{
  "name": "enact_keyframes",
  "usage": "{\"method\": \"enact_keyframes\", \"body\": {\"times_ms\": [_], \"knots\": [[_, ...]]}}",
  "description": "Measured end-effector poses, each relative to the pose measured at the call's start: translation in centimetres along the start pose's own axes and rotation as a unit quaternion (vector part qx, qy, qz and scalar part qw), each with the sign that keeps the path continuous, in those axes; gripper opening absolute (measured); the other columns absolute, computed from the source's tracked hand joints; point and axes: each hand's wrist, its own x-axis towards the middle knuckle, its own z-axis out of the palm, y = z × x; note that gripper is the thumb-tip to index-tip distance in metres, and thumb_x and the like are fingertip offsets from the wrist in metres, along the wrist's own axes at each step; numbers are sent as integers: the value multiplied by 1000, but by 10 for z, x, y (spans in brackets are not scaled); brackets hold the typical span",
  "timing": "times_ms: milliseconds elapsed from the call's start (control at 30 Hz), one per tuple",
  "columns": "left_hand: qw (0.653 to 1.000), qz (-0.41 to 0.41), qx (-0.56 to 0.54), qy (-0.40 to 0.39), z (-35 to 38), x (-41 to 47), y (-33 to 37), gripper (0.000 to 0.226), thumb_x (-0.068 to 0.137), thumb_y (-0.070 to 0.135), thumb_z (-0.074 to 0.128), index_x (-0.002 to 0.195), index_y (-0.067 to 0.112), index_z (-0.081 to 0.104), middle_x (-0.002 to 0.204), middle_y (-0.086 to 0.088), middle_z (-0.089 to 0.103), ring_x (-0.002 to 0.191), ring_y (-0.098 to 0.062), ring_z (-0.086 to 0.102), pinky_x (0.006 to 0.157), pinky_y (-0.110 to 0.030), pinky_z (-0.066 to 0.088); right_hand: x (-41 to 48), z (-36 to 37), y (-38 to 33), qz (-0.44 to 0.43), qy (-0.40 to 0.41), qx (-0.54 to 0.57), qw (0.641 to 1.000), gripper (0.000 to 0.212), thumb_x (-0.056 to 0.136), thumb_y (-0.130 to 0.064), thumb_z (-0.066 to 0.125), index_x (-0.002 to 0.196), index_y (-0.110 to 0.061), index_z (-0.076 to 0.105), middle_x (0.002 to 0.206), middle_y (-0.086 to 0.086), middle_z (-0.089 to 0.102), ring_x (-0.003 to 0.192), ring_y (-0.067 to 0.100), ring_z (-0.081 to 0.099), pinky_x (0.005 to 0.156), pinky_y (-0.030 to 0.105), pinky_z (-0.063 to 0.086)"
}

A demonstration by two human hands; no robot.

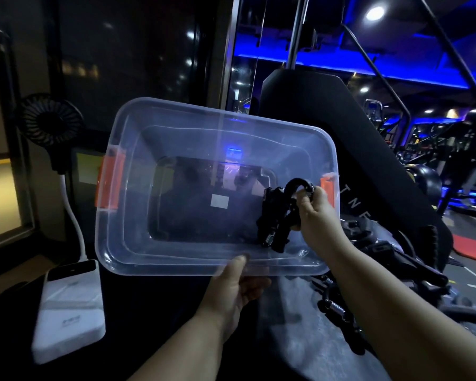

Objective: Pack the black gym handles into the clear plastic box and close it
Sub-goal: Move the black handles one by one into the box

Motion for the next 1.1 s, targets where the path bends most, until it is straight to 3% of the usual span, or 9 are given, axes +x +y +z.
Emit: {"method": "enact_keyframes", "body": {"times_ms": [167, 267, 333, 600, 800, 900, 1100], "knots": [[1000, 12, 3, -4, 1, -2, 1, 19, 91, 26, 52, 96, 11, 64, 80, -12, 69, 63, -21, 66, 60, -28, 49, 2, 9, 4, 33, -40, -61, 997, 23, 99, -38, 39, 102, -15, 42, 89, 11, 59, 79, 33, 63, 70, 47, 55], [1000, 17, -7, -5, 2, -4, 2, 18, 92, 23, 51, 86, 12, 64, 70, -10, 69, 56, -19, 66, 54, -25, 49, 5, 13, 6, 35, -63, -140, 988, 17, 94, -25, 48, 102, -15, 37, 89, 10, 58, 75, 29, 57, 63, 35, 44], [1000, 17, -12, -6, 3, -5, 2, 17, 92, 22, 51, 86, 12, 64, 67, -10, 69, 54, -18, 65, 51, -24, 50, 6, 17, 5, 44, -90, -182, 978, 26, 89, -21, 54, 105, -17, 33, 86, 6, 55, 76, 29, 56, 63, 33, 40], [1000, 13, -10, 7, 2, -4, 2, 16, 91, 22, 53, 91, 11, 65, 73, -12, 68, 56, -20, 64, 54, -26, 48, 7, 32, 6, 45, -120, -252, 959, 54, 78, -12, 54, 126, -19, 29, 98, 9, 58, 88, 36, 60, 67, 37, 47], [999, 18, -25, -14, 3, -7, 6, 16, 93, 20, 51, 87, 11, 63, 65, -8, 69, 52, -17, 64, 52, -25, 46, 14, 38, 8, 26, -81, -222, 971, 43, 80, -9, 47, 117, -22, 29, 90, 9, 59, 80, 35, 59, 68, 47, 54], [999, 15, -34, -15, 4, -9, 7, 17, 93, 18, 51, 83, 11, 63, 64, -10, 69, 49, -17, 64, 44, -22, 48, 20, 40, 13, 22, -62, -227, 972, 45, 83, -12, 51, 117, -26, 27, 90, 9, 57, 78, 35, 58, 66, 40, 50], [999, 9, -37, -12, 3, -6, 5, 14, 92, 20, 53, 90, 9, 62, 67, -9, 67, 52, -17, 64, 45, -22, 48, 39, 44, 22, 8, -83, -300, 950, 40, 86, -21, 55, 121, -24, 35, 101, 13, 61, 91, 34, 57, 69, 32, 39]]}}
